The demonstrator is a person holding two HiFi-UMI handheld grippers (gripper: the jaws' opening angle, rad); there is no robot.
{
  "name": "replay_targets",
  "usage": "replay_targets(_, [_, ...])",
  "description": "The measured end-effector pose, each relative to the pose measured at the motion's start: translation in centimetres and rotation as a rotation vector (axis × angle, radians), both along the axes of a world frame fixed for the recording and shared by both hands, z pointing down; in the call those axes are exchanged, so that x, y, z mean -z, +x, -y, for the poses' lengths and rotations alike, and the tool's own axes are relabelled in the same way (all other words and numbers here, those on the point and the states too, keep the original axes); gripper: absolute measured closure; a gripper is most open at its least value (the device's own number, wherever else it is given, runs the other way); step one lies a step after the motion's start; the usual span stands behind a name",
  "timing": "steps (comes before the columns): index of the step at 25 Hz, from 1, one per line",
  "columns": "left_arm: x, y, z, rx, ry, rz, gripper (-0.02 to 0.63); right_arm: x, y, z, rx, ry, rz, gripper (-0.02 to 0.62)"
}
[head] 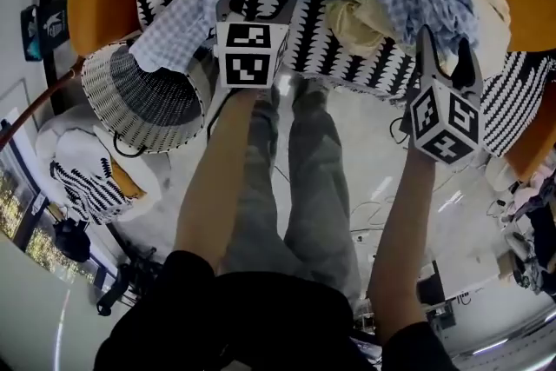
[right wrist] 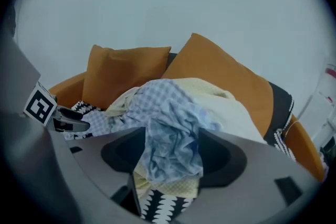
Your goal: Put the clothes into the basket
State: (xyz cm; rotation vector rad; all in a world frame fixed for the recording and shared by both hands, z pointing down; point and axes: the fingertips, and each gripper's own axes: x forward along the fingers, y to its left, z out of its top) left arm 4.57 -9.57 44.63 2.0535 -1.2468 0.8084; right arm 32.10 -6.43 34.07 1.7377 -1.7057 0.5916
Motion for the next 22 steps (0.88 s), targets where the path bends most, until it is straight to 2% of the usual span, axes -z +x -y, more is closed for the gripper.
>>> replay_targets(2, [-1.1, -0.1, 0.6, -0.014, -0.018, 0.038, 0.295, -0.3, 0.5, 0.4, 0.005, 0.001, -0.048, 0.318])
replay_targets(5, [-3.0, -0.2, 1.8, -0.038, -0.039, 0.076, 0.282, -1.5, 0.6, 1.3, 0.022, -0.014, -0.063, 0.313])
replay_targets(10, [-6.9, 1.5, 3.9, -0.099, -0.095, 0.095, 0.281, -3.7, 0.5, 3.6, 0.048, -0.041, -0.070, 0.311])
replay_targets(13, [-9.1, 2.6, 4.2, -0.108, -0.134, 0.095, 0.281, -4.7, 0.4, 4.4, 0.063, -0.058, -0.081, 0.311])
replay_targets(19, [-10.1, 2.1, 4.6, -0.134, -0.124, 0.140, 0.285, -6.8, 0.0, 4.7, 0.073, -0.089, -0.125, 0.323])
replay_targets(20, [-9.8, 2.0, 4.6, -0.142, -0.126, 0.143, 0.328, -6.9, -0.1, 4.8, 0.077, -0.093, -0.129, 0.338])
replay_targets(21, [-9.5, 2.0, 4.5, -0.150, -0.132, 0.139, 0.481, -6.9, 0.0, 4.7, 0.078, -0.097, -0.130, 0.369])
replay_targets(22, [-9.3, 2.3, 4.2, -0.153, -0.143, 0.122, 0.576, -6.8, 0.1, 4.6, 0.077, -0.099, -0.128, 0.400])
